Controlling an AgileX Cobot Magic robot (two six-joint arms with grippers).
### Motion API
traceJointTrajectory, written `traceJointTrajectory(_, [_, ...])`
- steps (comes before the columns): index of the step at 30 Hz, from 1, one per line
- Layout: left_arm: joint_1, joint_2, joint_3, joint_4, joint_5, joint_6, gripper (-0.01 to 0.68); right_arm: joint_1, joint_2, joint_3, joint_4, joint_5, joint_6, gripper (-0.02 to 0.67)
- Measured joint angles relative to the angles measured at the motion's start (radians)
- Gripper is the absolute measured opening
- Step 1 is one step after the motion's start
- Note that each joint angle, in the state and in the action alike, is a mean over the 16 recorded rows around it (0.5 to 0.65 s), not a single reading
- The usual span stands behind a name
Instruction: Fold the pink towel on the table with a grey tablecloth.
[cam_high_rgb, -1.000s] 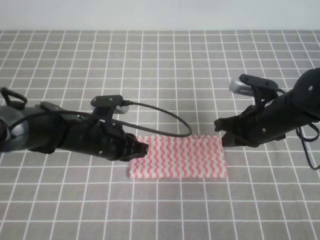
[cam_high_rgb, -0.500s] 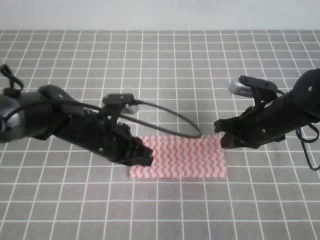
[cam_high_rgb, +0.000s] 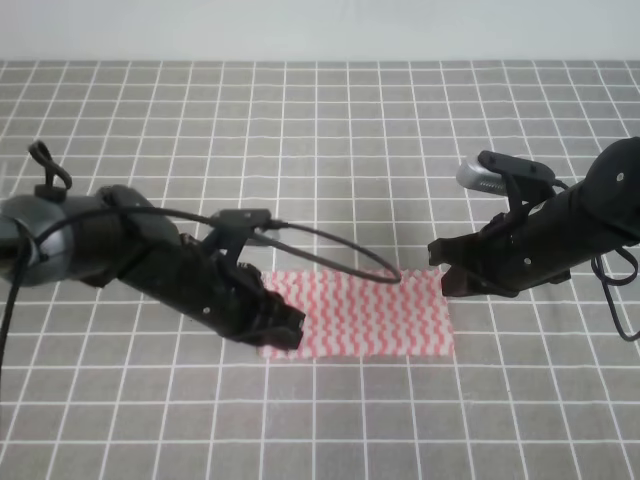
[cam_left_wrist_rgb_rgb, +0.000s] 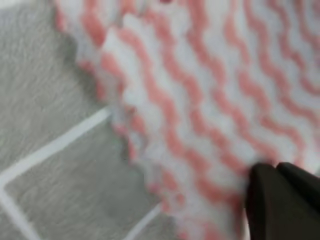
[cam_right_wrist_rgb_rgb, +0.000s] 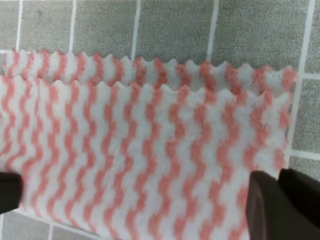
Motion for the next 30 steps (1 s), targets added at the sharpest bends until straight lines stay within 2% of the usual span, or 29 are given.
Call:
traceJointTrajectory(6, [0.0,-0.022,-0.024,-0.002,-0.001,-0.001,-0.003,0.0,0.001,0.0,-0.002,0.0,0.0,0.049])
traceJointTrajectory(22, [-0.001,0.049,-0.043,-0.009,-0.049,-0.014,-0.002,-0.001,-0.001,0.0,-0.002,0.001,0.003,0.184])
traceJointTrajectory(30, [0.005,0.029,-0.053,-0.006,-0.031,-0.03,-0.003,-0.002,0.001,0.0,-0.001,-0.006,0.004,0.185])
